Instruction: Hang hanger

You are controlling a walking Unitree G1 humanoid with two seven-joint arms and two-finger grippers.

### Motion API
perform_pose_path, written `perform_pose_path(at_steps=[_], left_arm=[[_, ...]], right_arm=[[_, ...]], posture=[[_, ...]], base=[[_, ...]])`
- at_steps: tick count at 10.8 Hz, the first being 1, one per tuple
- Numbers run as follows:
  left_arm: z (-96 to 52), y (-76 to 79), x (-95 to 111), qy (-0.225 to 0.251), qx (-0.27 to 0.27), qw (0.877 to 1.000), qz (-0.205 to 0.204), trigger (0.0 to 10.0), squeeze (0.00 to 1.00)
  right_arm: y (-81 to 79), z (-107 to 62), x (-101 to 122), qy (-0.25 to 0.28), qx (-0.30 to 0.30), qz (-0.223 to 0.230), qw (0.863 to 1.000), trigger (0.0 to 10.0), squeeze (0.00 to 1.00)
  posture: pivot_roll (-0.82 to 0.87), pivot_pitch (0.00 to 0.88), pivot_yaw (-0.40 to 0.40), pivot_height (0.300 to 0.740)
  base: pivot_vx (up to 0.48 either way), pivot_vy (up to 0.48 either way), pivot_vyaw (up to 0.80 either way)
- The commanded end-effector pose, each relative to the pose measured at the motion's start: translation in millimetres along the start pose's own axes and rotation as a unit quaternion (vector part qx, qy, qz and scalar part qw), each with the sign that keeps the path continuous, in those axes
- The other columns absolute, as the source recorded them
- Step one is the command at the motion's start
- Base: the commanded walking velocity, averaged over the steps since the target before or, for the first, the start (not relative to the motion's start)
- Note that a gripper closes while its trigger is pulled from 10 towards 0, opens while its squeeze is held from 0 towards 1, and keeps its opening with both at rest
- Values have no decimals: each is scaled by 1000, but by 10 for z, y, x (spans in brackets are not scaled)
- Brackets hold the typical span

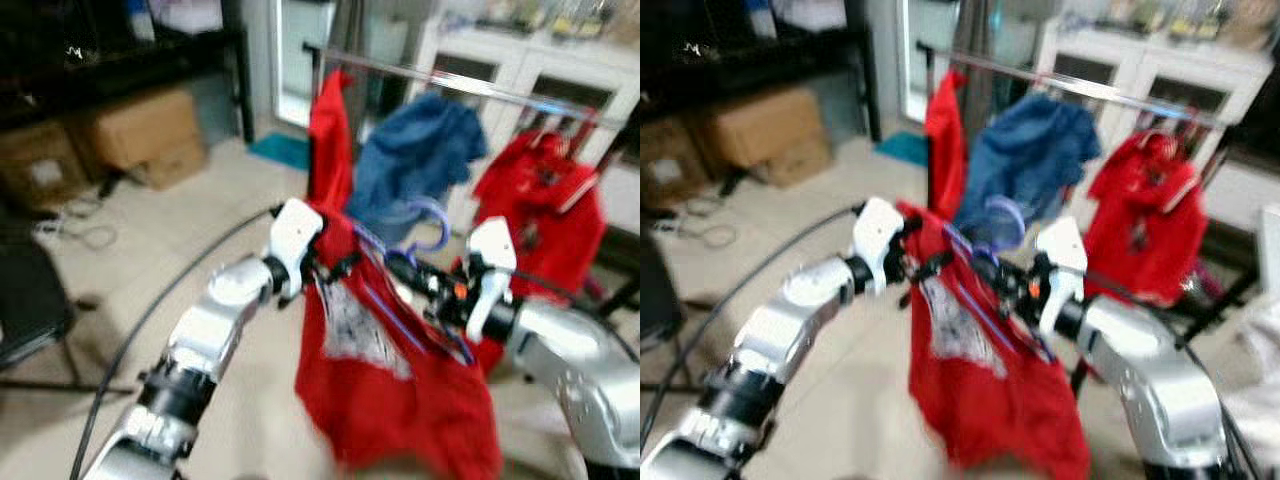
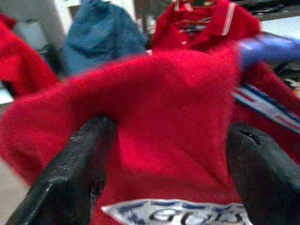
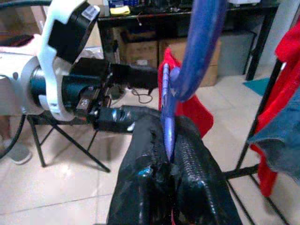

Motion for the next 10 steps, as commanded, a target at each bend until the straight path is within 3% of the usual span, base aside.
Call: perform_pose_path(at_steps=[1,5,10], left_arm=[[17,-48,16,-3,21,1000,10,0,0],[49,104,161,30,18,999,1,0,0],[48,126,142,30,26,999,-9,0,0]], right_arm=[[-16,-23,103,15,9,-9,1000,10000,0],[109,-35,153,12,-16,-5,1000,10000,0],[114,-24,170,12,-10,2,1000,10000,0]], posture=[[36,0,-45,740],[35,0,-61,740],[31,0,-60,740]], base=[[0,0,0],[0,0,0],[0,0,0]])
Point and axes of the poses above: a point about 5 cm out from each wrist's last joint towards the gripper, its own z axis pointing out of the wrist towards the gripper, its own x axis along the axis of the wrist's last joint, y = z × x, the point moved 1 cm from there along z, pointing out of the wrist towards the gripper, and after that the axes turned 14 degrees about z, right-handed, at the moved point
